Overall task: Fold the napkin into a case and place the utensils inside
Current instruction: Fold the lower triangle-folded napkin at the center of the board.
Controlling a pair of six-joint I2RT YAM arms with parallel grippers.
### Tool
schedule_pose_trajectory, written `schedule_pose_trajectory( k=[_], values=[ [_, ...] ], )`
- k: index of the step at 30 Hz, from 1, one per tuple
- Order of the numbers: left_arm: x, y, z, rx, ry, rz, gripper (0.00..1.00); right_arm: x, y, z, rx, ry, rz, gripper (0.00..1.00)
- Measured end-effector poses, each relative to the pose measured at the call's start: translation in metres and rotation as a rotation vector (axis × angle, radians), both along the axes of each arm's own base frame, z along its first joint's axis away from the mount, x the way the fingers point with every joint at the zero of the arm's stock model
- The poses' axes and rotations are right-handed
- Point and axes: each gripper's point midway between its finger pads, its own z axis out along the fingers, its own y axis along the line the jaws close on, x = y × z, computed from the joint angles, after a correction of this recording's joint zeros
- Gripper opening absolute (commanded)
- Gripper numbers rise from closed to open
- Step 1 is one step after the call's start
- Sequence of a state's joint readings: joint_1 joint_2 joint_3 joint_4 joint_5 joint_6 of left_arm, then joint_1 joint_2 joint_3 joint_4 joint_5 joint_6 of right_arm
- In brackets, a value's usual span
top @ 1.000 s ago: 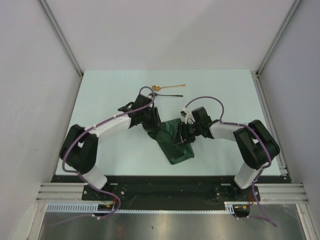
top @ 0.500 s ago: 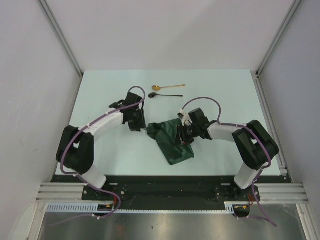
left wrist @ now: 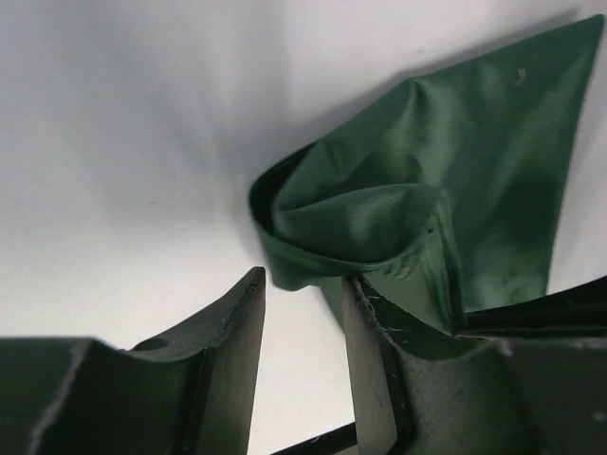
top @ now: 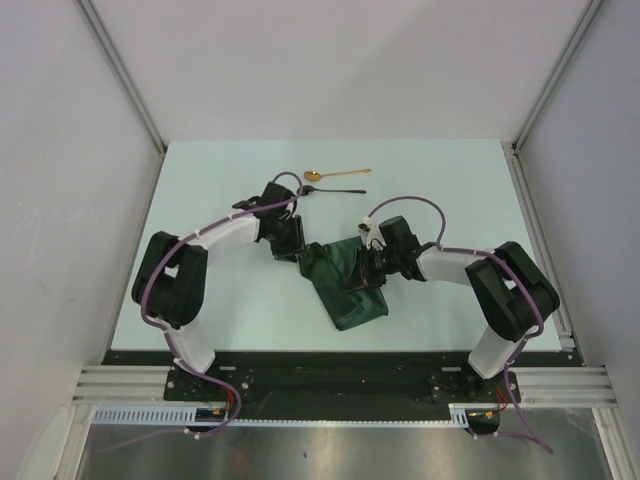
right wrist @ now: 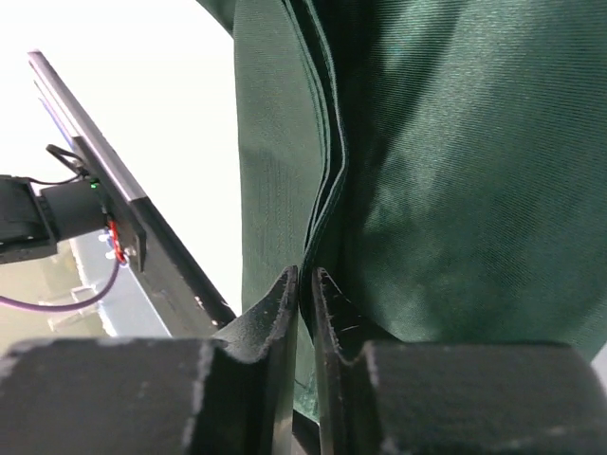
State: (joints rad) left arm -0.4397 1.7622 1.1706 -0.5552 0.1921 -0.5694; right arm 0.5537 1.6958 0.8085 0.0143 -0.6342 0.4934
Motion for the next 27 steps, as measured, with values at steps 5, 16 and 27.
schedule_pose_trajectory(
  k=[5, 16, 27],
  values=[
    [0.001, -0.016, 0.002, -0.067, 0.008, -0.024, 0.41, -0.003, 0.003, 0.002, 0.036, 0.032, -0.022, 0.1],
    [0.002, -0.047, 0.002, -0.126, 0.013, -0.076, 0.41, -0.017, -0.001, -0.002, 0.069, 0.099, -0.074, 0.09],
    [0.004, -0.055, -0.008, -0.134, 0.042, -0.071, 0.4, -0.025, 0.001, -0.003, 0.084, 0.105, -0.096, 0.11]
  ],
)
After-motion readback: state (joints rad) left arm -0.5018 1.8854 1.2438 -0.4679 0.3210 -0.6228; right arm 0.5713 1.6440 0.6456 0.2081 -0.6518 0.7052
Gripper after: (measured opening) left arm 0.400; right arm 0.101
